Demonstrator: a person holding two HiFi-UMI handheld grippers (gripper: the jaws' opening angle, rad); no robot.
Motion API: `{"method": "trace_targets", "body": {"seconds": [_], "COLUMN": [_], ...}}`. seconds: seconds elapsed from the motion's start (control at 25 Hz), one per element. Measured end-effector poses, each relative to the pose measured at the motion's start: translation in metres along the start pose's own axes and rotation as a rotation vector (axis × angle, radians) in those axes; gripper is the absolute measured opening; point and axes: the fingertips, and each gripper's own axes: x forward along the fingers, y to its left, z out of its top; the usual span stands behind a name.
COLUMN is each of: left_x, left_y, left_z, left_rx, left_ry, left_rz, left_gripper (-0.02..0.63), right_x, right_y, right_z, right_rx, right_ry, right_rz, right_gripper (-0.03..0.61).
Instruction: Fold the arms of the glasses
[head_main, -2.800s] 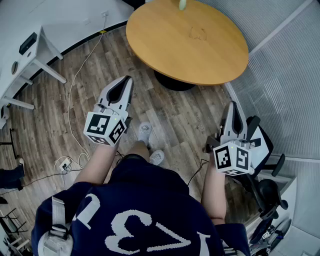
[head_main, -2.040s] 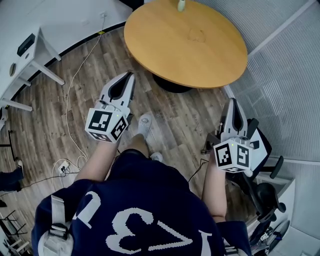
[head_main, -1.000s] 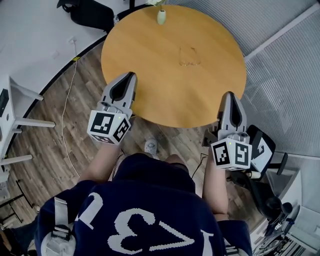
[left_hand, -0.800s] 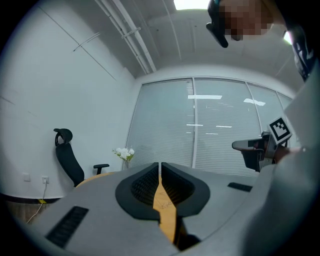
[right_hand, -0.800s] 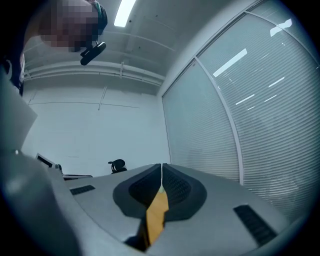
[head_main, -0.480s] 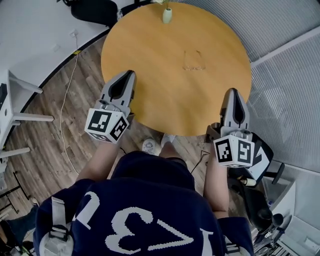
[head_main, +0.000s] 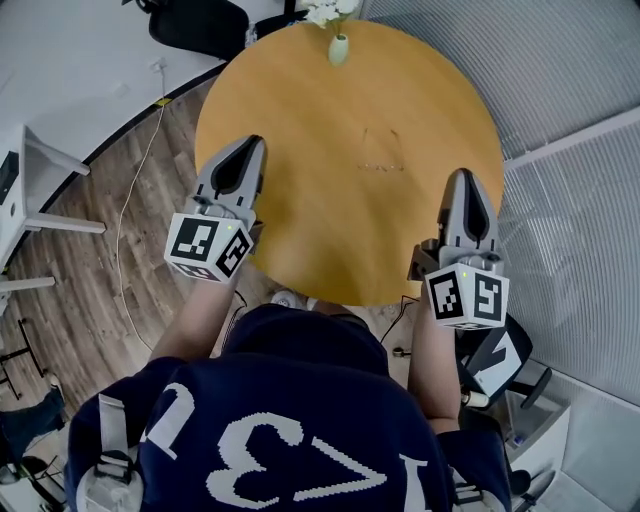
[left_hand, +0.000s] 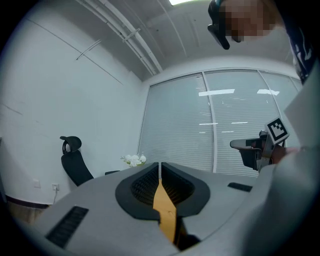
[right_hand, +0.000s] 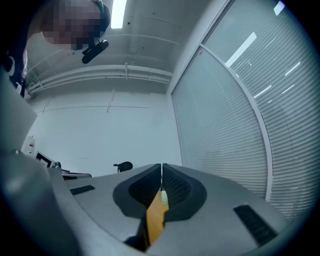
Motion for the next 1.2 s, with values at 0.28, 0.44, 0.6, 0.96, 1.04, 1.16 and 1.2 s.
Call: {"method": "trace_targets", "body": {"seconds": [0.28,0.44,0.6,0.96,1.04,1.16,1.2], "left_x": [0.025,0.033,0.043,0.067,0.072,0.079,0.081], "left_y": [-0.006,-0.006,-0.003,0.005,0.007,0.011,0.012], "left_z": [-0.018,-0.025,-0.027,-0.048,-0.054,-0.059,-0.061], "left_rx": [0.009,0.004,-0.004,-0.025,-0.028,-0.033,-0.034], "left_ry": [0.029,0.048,0.056,0.105,0.117,0.12,0.123], "left_rz": [0.056,0.061,0.028,-0.061,-0.065,-0.066,-0.066], "left_gripper": [0.028,0.028,0.028,0.028,0.028,0.028,0.028], "right_x": [0.032,0.043,0.048,0.054,0.056,0.059,0.06], "right_y": [-0.041,-0.05,-0.05,-0.043,-0.041,-0.04,-0.04], "right_z": [-0.022,-0.038,-0.054,-0.152,-0.182,-0.221,-0.232], "right_rx": [0.025,0.024,-0.025,-0.182,-0.236,-0.352,-0.392], "right_ry": [0.036,0.078,0.123,0.369,0.443,0.539,0.565], "right_rz": [0.036,0.032,-0.005,-0.057,-0.041,-0.005,0.009], "right_gripper": [0.031,0.031,0.031,0.031,0.031,0.031,0.031]}}
